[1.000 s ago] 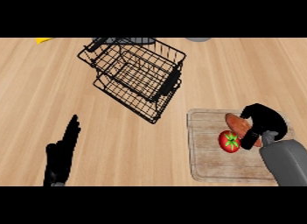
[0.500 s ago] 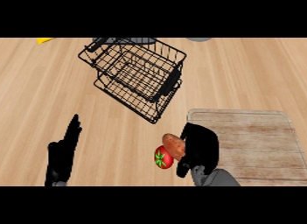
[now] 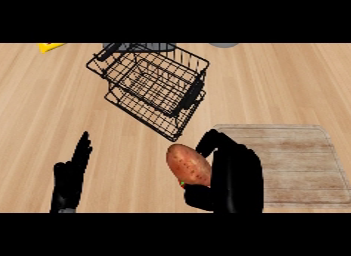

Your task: Pick the sweet potato from the cutting board and place it in the tiered basket

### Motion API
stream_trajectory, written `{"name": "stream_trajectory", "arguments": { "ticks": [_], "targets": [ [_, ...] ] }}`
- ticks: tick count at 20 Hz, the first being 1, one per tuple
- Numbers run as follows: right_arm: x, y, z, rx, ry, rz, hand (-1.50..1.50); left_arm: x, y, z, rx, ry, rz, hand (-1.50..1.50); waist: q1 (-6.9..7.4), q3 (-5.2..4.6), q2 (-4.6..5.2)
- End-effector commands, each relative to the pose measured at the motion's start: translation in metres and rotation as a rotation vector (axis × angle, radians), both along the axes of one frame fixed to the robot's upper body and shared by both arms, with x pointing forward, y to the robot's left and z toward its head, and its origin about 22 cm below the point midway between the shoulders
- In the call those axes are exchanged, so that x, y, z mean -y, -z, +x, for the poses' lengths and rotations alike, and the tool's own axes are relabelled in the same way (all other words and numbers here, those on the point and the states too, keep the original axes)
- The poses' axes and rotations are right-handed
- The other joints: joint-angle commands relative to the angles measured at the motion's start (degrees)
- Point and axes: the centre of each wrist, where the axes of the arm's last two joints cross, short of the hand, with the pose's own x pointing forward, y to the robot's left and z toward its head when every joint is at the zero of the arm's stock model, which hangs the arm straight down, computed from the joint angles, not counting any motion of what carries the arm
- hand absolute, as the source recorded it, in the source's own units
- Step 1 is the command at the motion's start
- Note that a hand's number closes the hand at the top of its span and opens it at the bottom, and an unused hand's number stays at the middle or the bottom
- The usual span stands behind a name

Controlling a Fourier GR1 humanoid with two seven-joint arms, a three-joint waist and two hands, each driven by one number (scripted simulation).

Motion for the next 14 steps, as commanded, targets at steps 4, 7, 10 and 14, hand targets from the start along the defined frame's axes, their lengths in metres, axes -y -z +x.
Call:
{"name": "stream_trajectory", "arguments": {
  "ticks": [4, 7, 10, 14],
  "targets": [
    [-0.009, -0.072, -0.036, 0.219, 0.170, -0.014, 1.50, 0.008, -0.006, 0.014, 0.007, 0.002, 0.001, 0.00, -0.02, -0.12, 0.12],
    [-0.003, -0.087, -0.041, 0.232, 0.166, -0.043, 1.50, -0.003, 0.000, 0.007, -0.002, 0.005, 0.022, 0.00, 0.24, -0.13, 0.12],
    [-0.008, -0.099, -0.027, 0.253, 0.167, -0.055, 1.50, 0.012, -0.005, 0.006, 0.013, 0.023, -0.006, 0.00, 1.14, -0.16, 0.08],
    [-0.014, -0.111, -0.003, 0.250, 0.197, -0.050, 1.50, -0.003, -0.001, 0.002, 0.001, 0.043, 0.005, 0.00, 1.95, -0.15, 0.36]
  ]
}}
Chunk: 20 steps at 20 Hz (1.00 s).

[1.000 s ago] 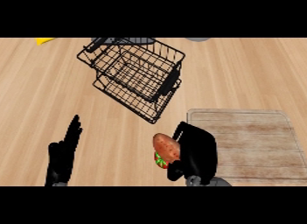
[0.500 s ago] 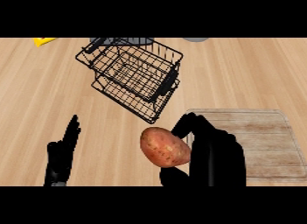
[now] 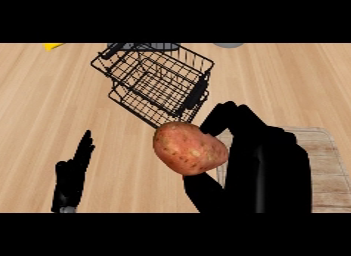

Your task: Pick the sweet potato from the cutting board and place it in the tiered basket

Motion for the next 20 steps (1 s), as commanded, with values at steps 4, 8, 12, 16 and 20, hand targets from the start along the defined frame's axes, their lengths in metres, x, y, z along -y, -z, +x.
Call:
{"name": "stream_trajectory", "arguments": {
  "ticks": [4, 8, 12, 16, 20],
  "targets": [
    [-0.014, -0.038, 0.035, -0.113, 0.216, 0.061, 1.50, 0.005, 0.002, 0.000, 0.013, 0.013, 0.007, 0.00, 1.16, 0.00, 0.32],
    [-0.018, -0.055, 0.068, -0.143, 0.229, 0.074, 1.50, 0.004, -0.002, 0.003, 0.012, 0.021, 0.015, 0.00, 1.43, 0.07, 0.54],
    [-0.026, -0.067, 0.098, -0.180, 0.217, 0.067, 1.50, 0.005, -0.012, -0.004, 0.009, 0.033, -0.015, 0.00, 2.13, 0.15, 0.53],
    [-0.034, -0.053, 0.127, -0.227, 0.169, 0.048, 1.50, 0.007, -0.009, 0.006, -0.002, 0.023, -0.005, 0.00, 1.40, 0.18, 0.79],
    [-0.045, -0.049, 0.152, -0.252, 0.168, 0.018, 1.50, 0.005, 0.003, 0.009, 0.005, 0.023, 0.001, 0.00, 1.31, 0.14, 0.92]
  ]
}}
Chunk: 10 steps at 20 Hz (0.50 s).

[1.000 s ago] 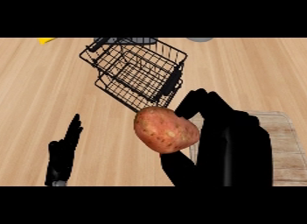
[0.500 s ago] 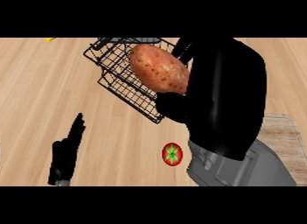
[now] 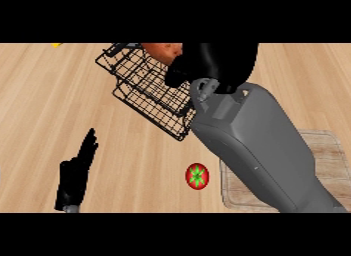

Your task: Pick the sweet potato from the cutting board and place it in the tiered basket

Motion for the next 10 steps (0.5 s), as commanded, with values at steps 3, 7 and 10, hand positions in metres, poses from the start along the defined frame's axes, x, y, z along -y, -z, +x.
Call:
{"name": "stream_trajectory", "arguments": {
  "ticks": [3, 7, 10],
  "targets": [
    [-0.023, 0.015, 0.017, -0.113, 0.123, 0.042, 1.50, 0.010, -0.008, 0.002, -0.007, -0.015, 0.002, 0.00, -0.19, 0.01, -0.11],
    [-0.020, 0.048, 0.048, -0.131, 0.191, 0.057, 1.50, 0.015, -0.013, 0.010, 0.004, 0.012, -0.011, 0.00, 0.75, -0.01, 0.28],
    [-0.007, 0.057, 0.067, -0.122, 0.174, 0.088, 1.50, 0.004, -0.013, 0.019, -0.002, 0.004, -0.002, 0.00, -0.01, 0.00, 0.40]
  ]
}}
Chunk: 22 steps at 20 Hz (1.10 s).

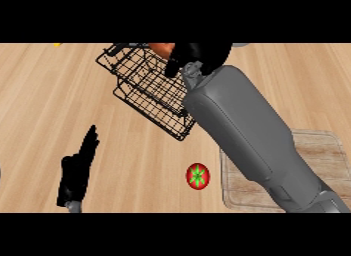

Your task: Pick the sweet potato from the cutting board and place it in the tiered basket

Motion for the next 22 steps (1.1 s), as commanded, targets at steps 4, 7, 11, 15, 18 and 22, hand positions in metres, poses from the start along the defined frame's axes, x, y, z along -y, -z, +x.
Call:
{"name": "stream_trajectory", "arguments": {
  "ticks": [4, 7, 11, 15, 18, 22],
  "targets": [
    [0.007, 0.033, 0.022, -0.029, 0.130, 0.259, 1.50, 0.002, 0.004, -0.003, -0.015, 0.023, -0.002, 0.00, 1.15, 0.00, 0.39],
    [0.025, 0.031, 0.025, -0.011, 0.116, 0.461, -1.50, 0.008, 0.004, -0.001, -0.002, 0.018, -0.010, 0.00, 0.85, 0.06, 0.44],
    [0.014, 0.046, 0.022, 0.045, 0.096, 0.581, -1.50, 0.013, 0.003, 0.000, -0.005, 0.047, -0.016, 0.00, 2.14, 0.03, 0.39],
    [0.024, 0.046, 0.025, 0.213, 0.086, 0.728, -1.50, 0.005, 0.008, -0.007, -0.002, 0.017, -0.012, 0.00, 1.30, 0.08, 0.26],
    [0.009, 0.038, 0.019, 0.302, 0.080, 0.744, -1.50, -0.001, 0.008, -0.008, -0.018, 0.010, -0.011, 0.00, 0.25, 0.02, -0.21],
    [0.029, 0.027, 0.023, 0.476, 0.177, 0.757, -1.50, -0.007, 0.011, -0.018, -0.026, -0.053, 0.007, 0.00, -2.54, 0.04, -1.06]
  ]
}}
